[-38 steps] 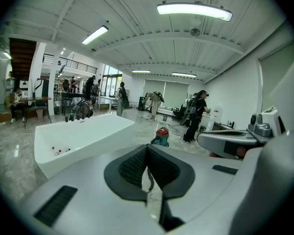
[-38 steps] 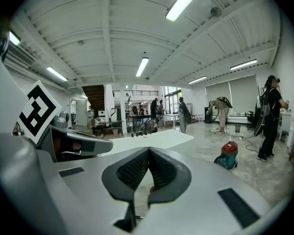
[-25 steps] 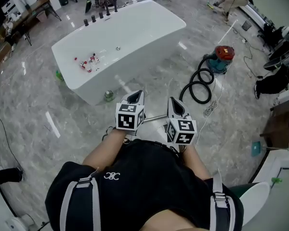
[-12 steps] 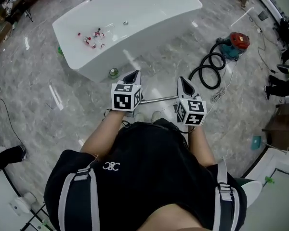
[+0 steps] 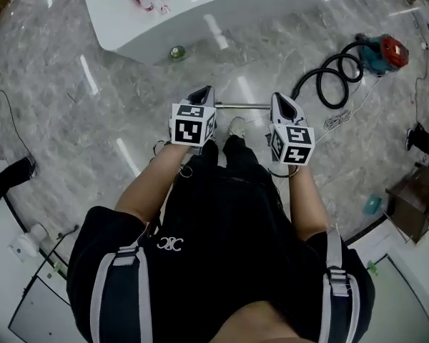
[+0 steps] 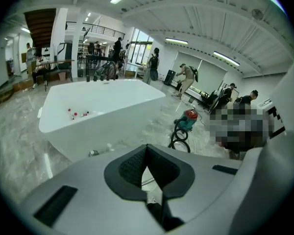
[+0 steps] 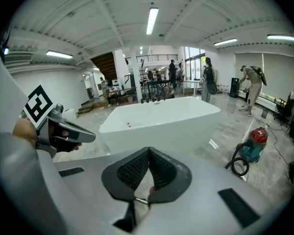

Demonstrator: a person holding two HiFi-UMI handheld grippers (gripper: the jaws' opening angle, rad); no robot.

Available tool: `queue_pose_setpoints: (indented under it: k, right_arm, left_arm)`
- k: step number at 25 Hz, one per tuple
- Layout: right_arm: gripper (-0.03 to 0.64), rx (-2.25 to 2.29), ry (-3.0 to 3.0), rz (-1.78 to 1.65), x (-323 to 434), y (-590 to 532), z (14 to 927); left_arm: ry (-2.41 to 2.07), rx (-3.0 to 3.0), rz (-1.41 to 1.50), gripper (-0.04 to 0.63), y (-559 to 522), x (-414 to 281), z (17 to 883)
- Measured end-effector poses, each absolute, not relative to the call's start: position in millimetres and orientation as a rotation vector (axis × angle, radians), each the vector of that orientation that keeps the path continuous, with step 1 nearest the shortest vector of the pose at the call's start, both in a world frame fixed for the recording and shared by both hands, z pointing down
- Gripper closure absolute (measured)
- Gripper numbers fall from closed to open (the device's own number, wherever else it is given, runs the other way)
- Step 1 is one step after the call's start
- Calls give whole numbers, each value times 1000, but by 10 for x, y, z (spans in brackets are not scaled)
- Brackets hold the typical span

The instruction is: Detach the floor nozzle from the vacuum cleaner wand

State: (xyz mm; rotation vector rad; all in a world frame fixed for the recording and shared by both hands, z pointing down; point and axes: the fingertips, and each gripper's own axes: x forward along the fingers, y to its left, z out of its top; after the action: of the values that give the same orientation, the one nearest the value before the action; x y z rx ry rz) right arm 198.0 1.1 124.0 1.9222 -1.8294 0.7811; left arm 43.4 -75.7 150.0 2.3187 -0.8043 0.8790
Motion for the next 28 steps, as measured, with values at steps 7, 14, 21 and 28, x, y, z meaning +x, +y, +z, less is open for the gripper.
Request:
queue_pose_setpoints:
  k: [7,14,21,28]
  right_arm:
    - [613,1594,-1859,844,1796,-3,2449]
    - [613,1294,-1896,724,1801,-55,3907]
    - [613,930,-1845,446,1753,77,5548]
    - [612,741,-1883,461,1473,206,6843]
  left_arm:
    - [-821,2175,997,590,-614,428,2670]
    - [-850,2018,977,590,-537,499,3865]
    - [-878,1847,945,589,-300,491,5087]
    - [-890,1718,917,589,-105,226,6064]
